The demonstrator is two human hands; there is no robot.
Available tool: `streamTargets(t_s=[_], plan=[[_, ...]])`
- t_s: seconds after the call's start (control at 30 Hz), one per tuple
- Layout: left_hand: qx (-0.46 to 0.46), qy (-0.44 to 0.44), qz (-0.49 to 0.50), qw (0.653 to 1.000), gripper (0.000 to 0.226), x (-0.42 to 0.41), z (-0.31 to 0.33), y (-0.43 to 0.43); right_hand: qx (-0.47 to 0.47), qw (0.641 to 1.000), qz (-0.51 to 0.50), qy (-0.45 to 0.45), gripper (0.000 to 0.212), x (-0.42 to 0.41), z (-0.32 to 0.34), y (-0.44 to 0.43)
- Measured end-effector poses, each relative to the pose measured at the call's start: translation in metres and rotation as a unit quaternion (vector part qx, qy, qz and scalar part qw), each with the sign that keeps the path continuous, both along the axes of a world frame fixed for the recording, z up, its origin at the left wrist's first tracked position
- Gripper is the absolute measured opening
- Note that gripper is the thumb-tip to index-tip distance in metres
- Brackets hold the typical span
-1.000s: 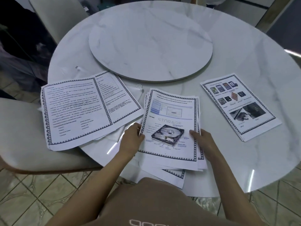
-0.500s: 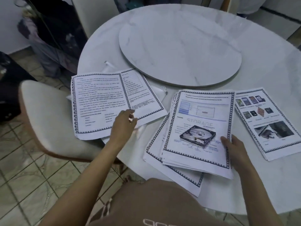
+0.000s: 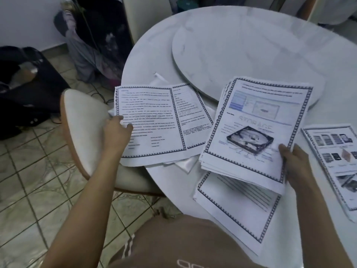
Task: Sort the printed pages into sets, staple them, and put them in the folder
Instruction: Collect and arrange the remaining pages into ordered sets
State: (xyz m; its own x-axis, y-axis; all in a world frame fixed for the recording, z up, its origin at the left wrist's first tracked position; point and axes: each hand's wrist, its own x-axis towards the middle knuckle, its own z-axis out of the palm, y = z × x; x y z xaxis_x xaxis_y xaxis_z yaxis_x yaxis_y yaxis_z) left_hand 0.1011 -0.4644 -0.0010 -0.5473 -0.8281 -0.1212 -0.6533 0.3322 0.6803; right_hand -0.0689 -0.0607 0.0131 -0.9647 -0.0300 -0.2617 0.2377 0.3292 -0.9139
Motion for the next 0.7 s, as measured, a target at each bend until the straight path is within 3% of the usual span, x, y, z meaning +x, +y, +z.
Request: streamTargets(t_s=[0.23,0.5,0.7], plan=[[0.019,-0.042,0.024,0.999,0.042,-0.007,-0.004,-0.015,0.018,0.995,0.094,-0.004,0.026,-0.01,-0.006,-0.073],[0.046,-0.025,0.034,0.998,0.033,-0.007,-0.001,-0.02,0.042,0.987,0.15,-0.029,0.031,-0.008,-0.019,-0.099],[-0.033,-0.007,0.026,0.999,0.019,-0.01,0.009,-0.013,0.034,0.988,0.148,-0.037,0.032,-0.008,-0.024,-0.1]])
